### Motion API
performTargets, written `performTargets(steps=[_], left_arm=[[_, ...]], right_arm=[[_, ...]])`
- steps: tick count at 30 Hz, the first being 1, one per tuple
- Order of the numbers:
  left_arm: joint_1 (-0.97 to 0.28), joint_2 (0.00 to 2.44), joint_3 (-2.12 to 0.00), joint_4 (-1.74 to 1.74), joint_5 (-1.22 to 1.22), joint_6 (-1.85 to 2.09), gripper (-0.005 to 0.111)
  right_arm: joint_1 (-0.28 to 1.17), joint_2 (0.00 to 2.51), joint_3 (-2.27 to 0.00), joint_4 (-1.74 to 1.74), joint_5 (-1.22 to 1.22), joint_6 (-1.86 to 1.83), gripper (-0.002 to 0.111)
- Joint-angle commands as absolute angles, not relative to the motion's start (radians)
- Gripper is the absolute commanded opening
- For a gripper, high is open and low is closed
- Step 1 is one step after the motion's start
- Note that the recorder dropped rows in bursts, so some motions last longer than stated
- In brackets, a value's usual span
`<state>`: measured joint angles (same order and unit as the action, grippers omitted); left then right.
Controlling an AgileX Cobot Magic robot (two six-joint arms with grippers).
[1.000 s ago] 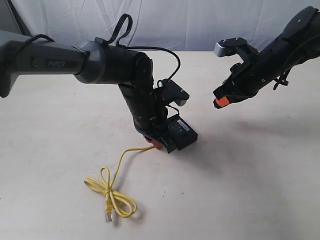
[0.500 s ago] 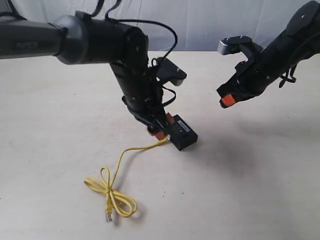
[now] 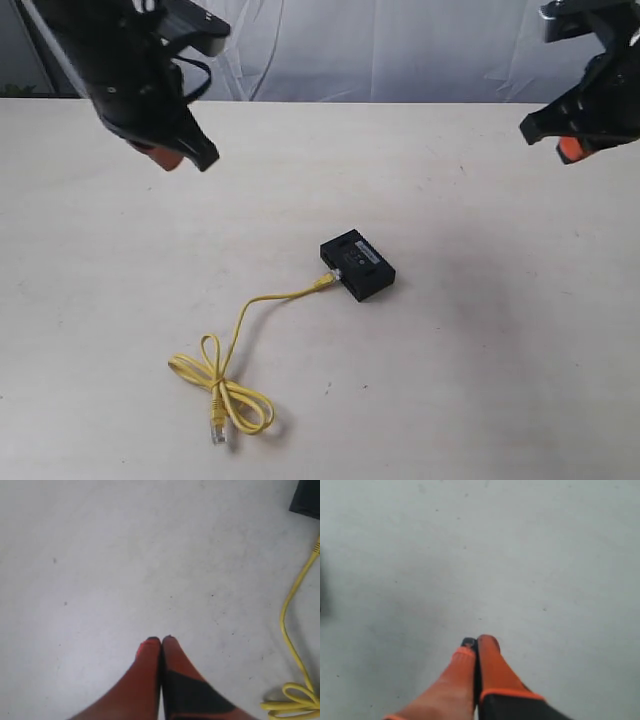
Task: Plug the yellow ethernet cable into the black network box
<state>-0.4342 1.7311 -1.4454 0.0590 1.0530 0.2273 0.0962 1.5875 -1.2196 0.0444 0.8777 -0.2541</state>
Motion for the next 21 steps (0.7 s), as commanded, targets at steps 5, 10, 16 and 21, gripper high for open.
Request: performTargets(steps=[5, 10, 16, 21], left_arm=[[-0.381, 1.426, -1.161, 0.055, 0.814, 0.155, 0.000], [-0.381, 1.223, -0.969, 0.050, 0.657, 0.134, 0.000], [-0.381, 0.998, -0.773, 0.045, 0.472, 0.105, 0.000], [-0.381, 0.823, -0.649, 0.000, 0.357, 0.105, 0.000]], right_arm=[[0.091, 1.269, -1.024, -0.043, 0.698, -0.135, -0.001], [0.091, 1.053, -0.912, -0.038, 0.568, -0.108, -0.001], [0.091, 0.807, -0.743, -0.027, 0.404, -0.073, -0.001], [0.091, 0.622, -0.594, -0.016, 0.272, -0.073, -0.001]])
